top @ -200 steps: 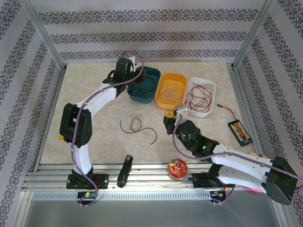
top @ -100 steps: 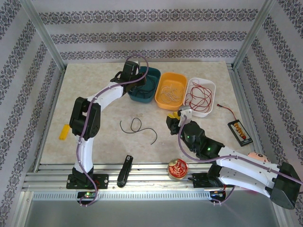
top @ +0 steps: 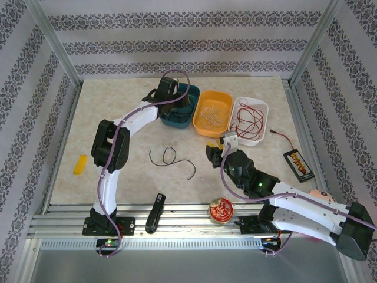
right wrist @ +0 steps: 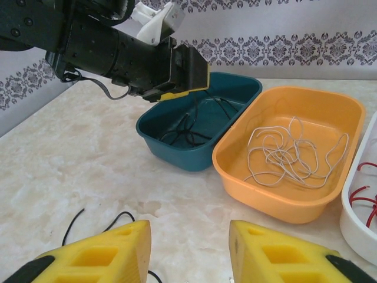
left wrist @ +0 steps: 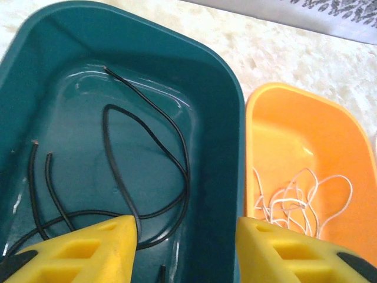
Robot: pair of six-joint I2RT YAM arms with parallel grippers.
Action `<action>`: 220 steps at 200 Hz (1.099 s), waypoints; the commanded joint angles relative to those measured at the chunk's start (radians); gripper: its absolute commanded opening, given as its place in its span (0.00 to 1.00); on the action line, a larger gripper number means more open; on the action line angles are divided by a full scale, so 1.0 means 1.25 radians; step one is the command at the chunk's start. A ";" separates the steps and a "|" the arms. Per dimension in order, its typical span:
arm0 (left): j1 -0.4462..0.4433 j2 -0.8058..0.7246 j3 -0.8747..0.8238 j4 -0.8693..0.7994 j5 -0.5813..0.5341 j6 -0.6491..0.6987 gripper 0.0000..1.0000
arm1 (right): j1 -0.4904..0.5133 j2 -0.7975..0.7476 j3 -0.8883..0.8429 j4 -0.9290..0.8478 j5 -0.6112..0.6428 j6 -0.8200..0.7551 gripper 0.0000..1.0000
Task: Untangle the cables
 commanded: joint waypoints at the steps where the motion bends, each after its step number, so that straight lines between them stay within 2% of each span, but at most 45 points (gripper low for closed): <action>1: -0.006 -0.070 -0.003 -0.021 0.007 0.005 0.49 | 0.006 0.015 0.038 -0.023 0.002 -0.009 0.41; 42: -0.004 -0.227 -0.126 0.022 -0.034 0.007 0.51 | 0.007 0.065 0.078 -0.047 -0.035 -0.013 0.45; 67: 0.001 -0.350 -0.236 0.053 -0.083 0.005 0.59 | 0.007 0.104 0.111 -0.070 -0.073 -0.017 0.48; 89: 0.012 -0.465 -0.337 0.070 -0.125 -0.002 0.75 | 0.006 0.154 0.156 -0.105 -0.120 -0.015 0.51; 109: 0.022 -0.575 -0.433 0.073 -0.164 -0.005 1.00 | 0.004 0.206 0.204 -0.146 -0.168 -0.003 0.55; 159: 0.028 -0.850 -0.661 -0.040 -0.298 -0.017 0.99 | -0.020 0.375 0.386 -0.349 -0.283 0.047 0.58; 192: 0.033 -1.012 -0.773 -0.182 -0.383 -0.053 0.99 | -0.034 0.497 0.502 -0.461 -0.318 0.119 0.52; 220: 0.038 -1.140 -0.863 -0.249 -0.455 -0.095 0.99 | -0.036 0.607 0.593 -0.535 -0.327 0.149 0.48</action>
